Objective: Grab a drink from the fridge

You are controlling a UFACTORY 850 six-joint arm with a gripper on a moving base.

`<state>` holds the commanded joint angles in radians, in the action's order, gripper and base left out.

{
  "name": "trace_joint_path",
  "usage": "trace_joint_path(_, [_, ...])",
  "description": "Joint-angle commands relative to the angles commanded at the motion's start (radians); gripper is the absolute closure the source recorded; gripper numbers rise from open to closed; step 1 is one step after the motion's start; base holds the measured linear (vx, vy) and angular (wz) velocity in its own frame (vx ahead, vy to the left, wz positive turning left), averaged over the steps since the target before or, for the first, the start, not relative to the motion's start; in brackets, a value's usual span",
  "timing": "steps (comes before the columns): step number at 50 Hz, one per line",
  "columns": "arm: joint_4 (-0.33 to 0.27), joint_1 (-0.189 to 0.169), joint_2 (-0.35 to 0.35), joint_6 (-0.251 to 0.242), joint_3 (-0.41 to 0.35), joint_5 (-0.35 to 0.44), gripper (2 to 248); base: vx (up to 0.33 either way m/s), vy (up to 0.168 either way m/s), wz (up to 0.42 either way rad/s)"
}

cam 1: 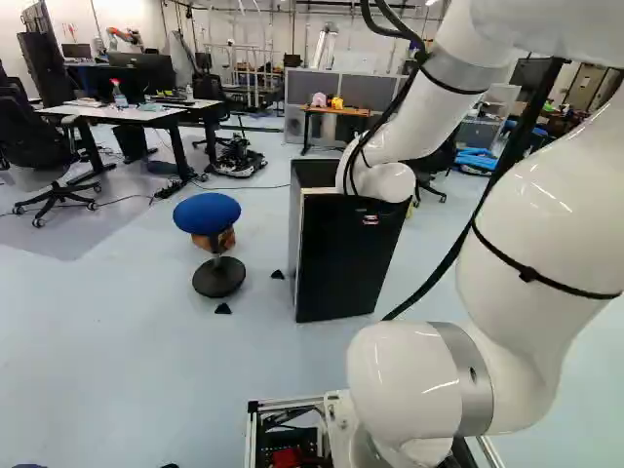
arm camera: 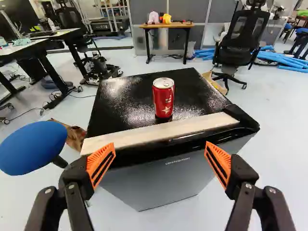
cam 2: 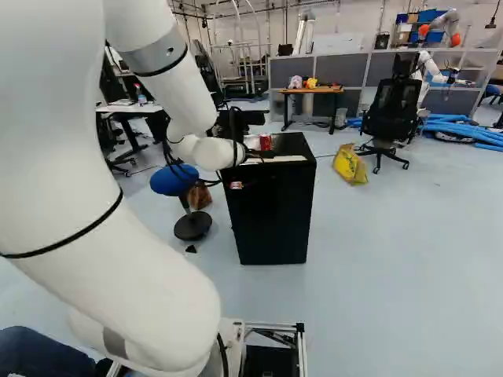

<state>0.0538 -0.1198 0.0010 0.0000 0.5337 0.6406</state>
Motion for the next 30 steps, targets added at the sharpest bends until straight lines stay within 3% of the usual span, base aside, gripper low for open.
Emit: trace_joint_path(30, [-0.036, 0.002, -0.104, 0.0, 0.035, 0.219, 3, 0.0, 0.0, 0.0])
